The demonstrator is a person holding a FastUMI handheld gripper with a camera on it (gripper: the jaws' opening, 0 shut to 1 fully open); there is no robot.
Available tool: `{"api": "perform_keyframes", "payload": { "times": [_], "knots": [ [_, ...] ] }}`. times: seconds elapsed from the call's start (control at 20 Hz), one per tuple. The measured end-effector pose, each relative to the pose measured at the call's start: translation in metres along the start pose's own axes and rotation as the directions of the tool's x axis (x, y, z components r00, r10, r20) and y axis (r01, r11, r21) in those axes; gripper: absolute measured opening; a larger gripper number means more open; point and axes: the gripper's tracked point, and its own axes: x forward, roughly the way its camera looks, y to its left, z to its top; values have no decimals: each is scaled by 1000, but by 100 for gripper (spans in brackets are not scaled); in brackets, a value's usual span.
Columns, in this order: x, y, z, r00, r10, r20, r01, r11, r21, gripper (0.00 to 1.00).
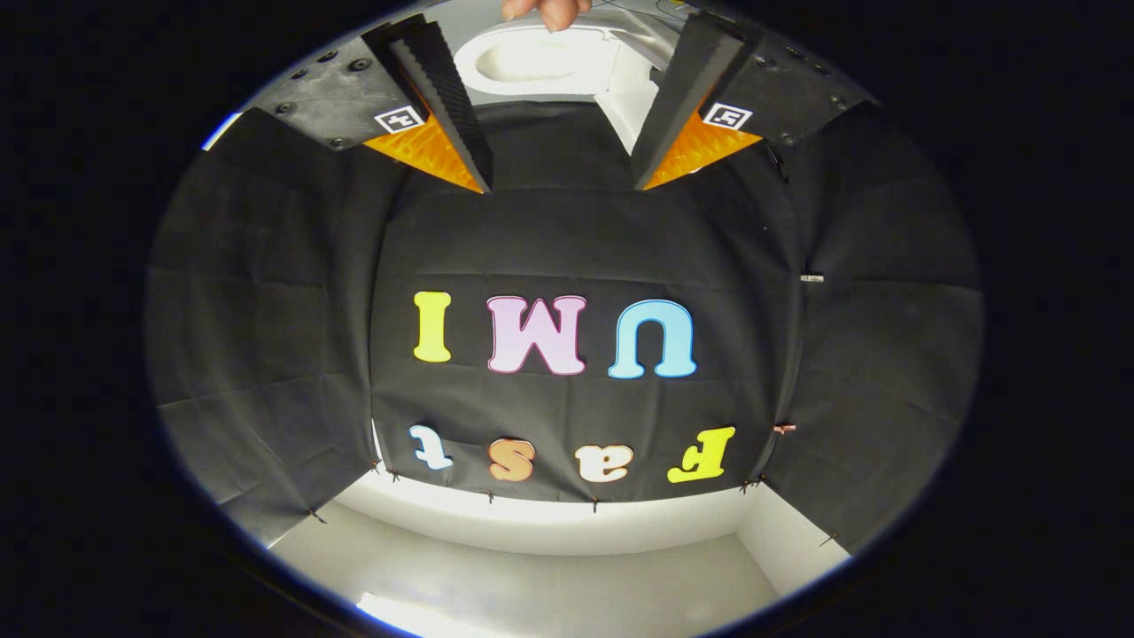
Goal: Open the toilet lid.
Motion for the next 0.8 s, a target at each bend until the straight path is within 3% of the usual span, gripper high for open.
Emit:
{"api": "perform_keyframes", "payload": {
  "times": [0.8],
  "knots": [
    [0, -10, 4, 1000, -20, 5, 20, 1000, -2, 98]
  ]
}}
